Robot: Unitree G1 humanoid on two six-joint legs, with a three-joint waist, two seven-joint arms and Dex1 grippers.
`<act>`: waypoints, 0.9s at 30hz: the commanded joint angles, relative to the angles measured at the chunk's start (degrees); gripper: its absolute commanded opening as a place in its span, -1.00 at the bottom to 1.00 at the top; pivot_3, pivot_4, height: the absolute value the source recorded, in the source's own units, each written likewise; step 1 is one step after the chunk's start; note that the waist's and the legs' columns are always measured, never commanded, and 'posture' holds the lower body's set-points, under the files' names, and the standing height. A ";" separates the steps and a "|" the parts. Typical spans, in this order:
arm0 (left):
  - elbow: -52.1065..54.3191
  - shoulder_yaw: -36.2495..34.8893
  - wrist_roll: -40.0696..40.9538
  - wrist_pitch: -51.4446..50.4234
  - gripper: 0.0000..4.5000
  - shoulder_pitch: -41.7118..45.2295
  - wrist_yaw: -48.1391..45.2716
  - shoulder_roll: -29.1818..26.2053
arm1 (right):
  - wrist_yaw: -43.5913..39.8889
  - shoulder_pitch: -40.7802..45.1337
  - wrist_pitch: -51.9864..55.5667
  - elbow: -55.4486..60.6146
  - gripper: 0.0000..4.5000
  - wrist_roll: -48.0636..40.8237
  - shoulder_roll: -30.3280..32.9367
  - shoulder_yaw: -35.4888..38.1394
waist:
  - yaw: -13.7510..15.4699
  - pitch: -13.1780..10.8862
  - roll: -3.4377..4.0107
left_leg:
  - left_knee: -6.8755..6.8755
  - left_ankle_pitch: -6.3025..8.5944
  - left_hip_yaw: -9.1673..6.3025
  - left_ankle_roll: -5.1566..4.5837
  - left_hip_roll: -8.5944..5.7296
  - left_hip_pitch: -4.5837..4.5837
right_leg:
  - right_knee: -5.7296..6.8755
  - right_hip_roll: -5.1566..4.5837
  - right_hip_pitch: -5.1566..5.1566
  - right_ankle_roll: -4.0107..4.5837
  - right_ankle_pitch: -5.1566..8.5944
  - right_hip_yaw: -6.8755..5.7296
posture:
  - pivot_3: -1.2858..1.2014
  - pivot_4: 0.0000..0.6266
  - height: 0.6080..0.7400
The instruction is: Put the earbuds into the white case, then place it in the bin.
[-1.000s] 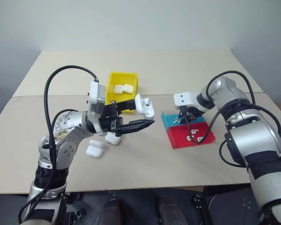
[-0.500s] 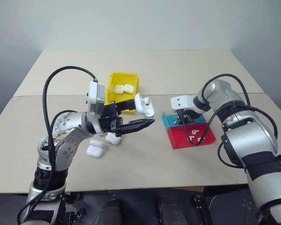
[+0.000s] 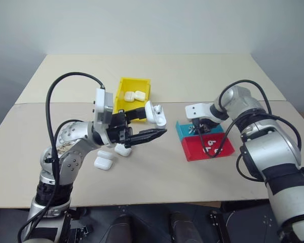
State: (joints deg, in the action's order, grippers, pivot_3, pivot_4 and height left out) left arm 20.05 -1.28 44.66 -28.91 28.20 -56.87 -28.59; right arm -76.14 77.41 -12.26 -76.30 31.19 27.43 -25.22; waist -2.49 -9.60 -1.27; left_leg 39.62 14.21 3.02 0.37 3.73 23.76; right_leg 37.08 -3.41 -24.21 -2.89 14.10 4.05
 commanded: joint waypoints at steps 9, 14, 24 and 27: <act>2.62 -1.10 1.03 0.63 0.24 -0.15 0.09 -0.25 | -0.12 0.37 0.17 0.24 -0.19 0.65 0.91 -0.82 | -0.02 0.00 0.00 | 0.00 0.00 0.00 0.01 0.00 0.00 | 0.00 0.00 0.01 0.00 0.00 0.00 | 0.03 -0.52 1.00; 2.62 -1.10 1.01 0.61 0.24 -0.17 0.32 -0.24 | 0.33 -0.09 0.08 0.17 -0.19 0.88 0.80 -1.22 | -0.01 0.00 0.00 | 0.00 -0.01 0.00 0.01 0.00 -0.01 | 0.01 0.00 0.01 0.00 0.00 0.00 | 0.03 -0.52 1.00; 2.78 -1.33 1.33 0.33 0.24 -0.17 0.63 -0.57 | 1.29 -0.37 1.50 0.14 -0.71 0.15 0.48 -0.57 | -0.05 0.00 0.00 | 0.01 -0.02 -0.01 0.04 0.00 -0.03 | 0.02 0.00 0.04 0.00 0.00 0.00 | 0.03 -0.52 1.00; 2.35 -1.23 1.36 0.37 0.24 0.18 0.44 -0.64 | 0.59 0.71 3.67 0.12 -0.71 -1.75 0.60 1.22 | -0.05 0.00 0.00 | 0.01 -0.03 -0.01 0.04 0.00 -0.03 | 0.02 0.00 0.03 0.00 0.00 0.00 | 0.03 -0.52 1.00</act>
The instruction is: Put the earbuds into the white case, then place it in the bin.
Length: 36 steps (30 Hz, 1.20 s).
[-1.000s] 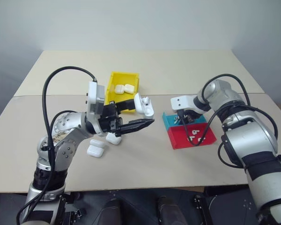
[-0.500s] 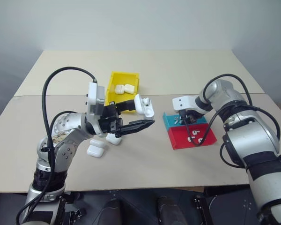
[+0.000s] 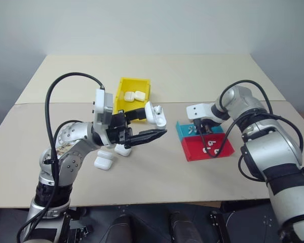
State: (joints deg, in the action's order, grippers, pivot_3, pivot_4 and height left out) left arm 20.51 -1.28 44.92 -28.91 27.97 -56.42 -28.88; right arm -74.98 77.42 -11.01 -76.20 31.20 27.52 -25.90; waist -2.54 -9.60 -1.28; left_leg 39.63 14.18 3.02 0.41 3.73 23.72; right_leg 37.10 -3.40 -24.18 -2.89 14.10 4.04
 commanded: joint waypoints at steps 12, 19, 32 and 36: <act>-1.51 0.38 0.48 1.04 0.24 3.58 -1.67 1.45 | -17.48 -0.20 26.92 23.65 -0.71 -26.25 10.29 18.06 | 0.23 -0.03 0.05 | -0.03 0.01 -0.01 -0.01 0.01 0.06 | -0.03 0.00 -0.04 0.00 0.00 -0.01 | 0.03 -0.52 1.00; -5.57 2.10 -0.77 1.91 0.24 7.49 -3.34 4.44 | -5.08 -23.01 76.96 77.44 -0.71 -58.34 11.17 45.71 | 2.15 -0.03 0.05 | -0.02 0.02 -0.09 -0.04 0.00 0.16 | 0.01 0.00 -0.07 0.00 0.00 -0.07 | 0.03 -0.52 1.00; -10.50 4.88 -2.30 1.47 0.24 11.61 -7.71 7.40 | 25.08 -27.87 102.98 108.21 -0.71 -80.99 -12.94 62.74 | 1.73 -0.02 0.07 | -0.01 0.02 -0.17 -0.05 -0.02 0.10 | 0.05 0.05 -0.03 0.00 0.00 -0.07 | 0.03 -0.52 1.00; -10.69 4.74 -2.32 1.32 0.24 11.77 -8.38 7.37 | 29.53 -29.53 103.10 109.78 -0.71 -84.76 -14.47 62.83 | 1.85 -0.02 0.07 | 0.00 0.02 -0.18 -0.05 -0.04 0.13 | 0.02 0.02 -0.04 -0.01 0.00 -0.08 | 0.03 -0.52 1.00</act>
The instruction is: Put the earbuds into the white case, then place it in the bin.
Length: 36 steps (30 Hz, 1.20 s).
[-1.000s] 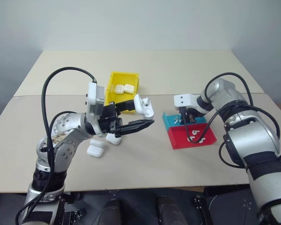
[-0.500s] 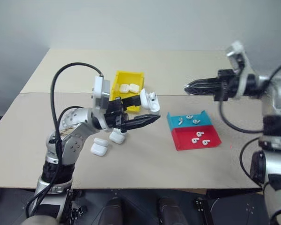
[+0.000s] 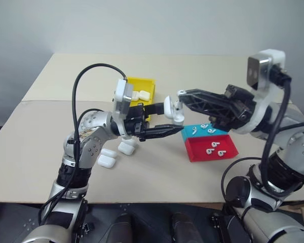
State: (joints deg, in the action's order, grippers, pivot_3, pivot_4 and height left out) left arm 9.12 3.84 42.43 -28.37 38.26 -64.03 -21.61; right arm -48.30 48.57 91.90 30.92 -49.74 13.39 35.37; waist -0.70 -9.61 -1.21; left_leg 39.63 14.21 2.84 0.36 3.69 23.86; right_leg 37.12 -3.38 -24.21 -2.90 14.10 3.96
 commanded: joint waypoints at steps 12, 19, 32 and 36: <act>-0.28 -0.77 -0.46 0.71 0.24 2.04 -1.64 -0.10 | 9.86 -8.19 -7.70 3.32 -0.71 -13.58 4.50 -4.21 | -0.22 0.00 0.00 | -0.02 0.00 -0.02 -0.01 0.00 0.00 | -0.03 0.01 0.00 0.00 0.00 -0.01 | 0.03 -0.52 1.00; 0.03 -0.87 -0.89 0.40 0.24 2.13 -1.40 0.38 | 11.95 -11.97 -14.71 3.99 -0.71 -17.05 9.49 -9.23 | -0.22 0.00 -0.01 | -0.01 0.01 -0.04 -0.01 0.00 0.00 | -0.04 0.02 0.01 0.00 0.00 -0.01 | 0.03 -0.52 1.00; 0.19 -0.83 -1.08 0.54 0.24 2.23 -0.98 0.83 | 13.30 -17.47 -27.53 3.75 0.33 -18.48 17.39 -15.99 | -0.17 -0.01 -0.02 | -0.01 0.02 -0.04 -0.03 0.01 0.01 | -0.07 0.02 0.02 -0.01 0.01 -0.01 | 0.03 -0.52 1.00; -0.20 -1.02 -1.04 0.75 0.24 2.42 -1.17 0.56 | 13.17 -17.82 -29.33 2.92 0.63 -20.05 19.97 -16.75 | -0.15 -0.01 -0.02 | -0.01 0.02 -0.04 -0.03 0.00 0.01 | -0.08 0.02 0.02 -0.01 0.01 -0.01 | 0.03 -0.52 1.00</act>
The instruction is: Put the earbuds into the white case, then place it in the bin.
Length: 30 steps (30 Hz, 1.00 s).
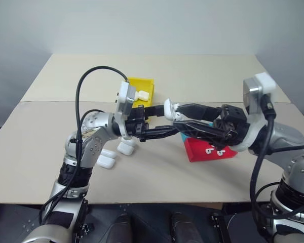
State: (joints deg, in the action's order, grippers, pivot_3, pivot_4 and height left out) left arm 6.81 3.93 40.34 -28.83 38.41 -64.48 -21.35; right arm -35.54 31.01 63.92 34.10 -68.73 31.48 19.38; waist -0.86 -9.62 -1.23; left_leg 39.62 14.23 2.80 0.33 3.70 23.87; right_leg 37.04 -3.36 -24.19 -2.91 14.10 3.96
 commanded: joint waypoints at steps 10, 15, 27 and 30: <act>-0.86 -0.26 -0.89 2.58 0.24 2.91 -1.37 0.91 | 0.04 -0.38 -2.66 -2.63 0.47 -12.62 11.91 1.73 | 0.16 -0.01 -0.02 | 0.00 0.04 -0.01 -0.06 0.00 0.02 | -0.07 -0.01 0.04 0.00 0.00 -0.01 | 0.03 -0.52 1.00; -2.71 1.11 -2.75 4.01 0.24 3.87 -1.31 2.65 | -7.36 6.89 -6.98 -6.03 -0.19 -2.96 18.85 -2.28 | 0.02 -0.01 -0.02 | 0.02 0.04 0.01 -0.08 0.00 0.02 | -0.06 0.00 0.02 0.00 0.00 0.00 | 0.03 -0.52 1.00; -8.96 6.44 -11.76 5.79 0.24 7.80 0.91 5.47 | -28.00 33.55 -14.28 -19.31 -0.98 25.87 21.04 -29.97 | 0.09 -0.01 -0.01 | 0.05 0.08 0.05 -0.15 0.02 0.18 | -0.08 0.02 -0.16 0.00 0.00 0.02 | 0.03 -0.52 1.00; -9.38 6.68 -12.47 6.25 0.24 7.97 0.85 6.07 | -32.45 37.87 -14.35 -21.17 -0.98 30.37 20.61 -35.03 | 0.18 -0.01 -0.01 | 0.10 0.09 0.06 -0.16 0.02 0.33 | -0.11 0.01 -0.28 0.00 0.01 0.00 | 0.03 -0.52 1.00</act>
State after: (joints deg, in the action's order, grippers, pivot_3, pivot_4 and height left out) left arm -3.24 10.50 28.30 -23.92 44.79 -63.63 -15.61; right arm -65.09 66.46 50.60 13.37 -41.14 51.90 -14.20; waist -0.68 -9.63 -1.24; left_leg 39.72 14.32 2.85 0.16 3.72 24.23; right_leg 36.89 -3.35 -24.48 -2.91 14.11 3.95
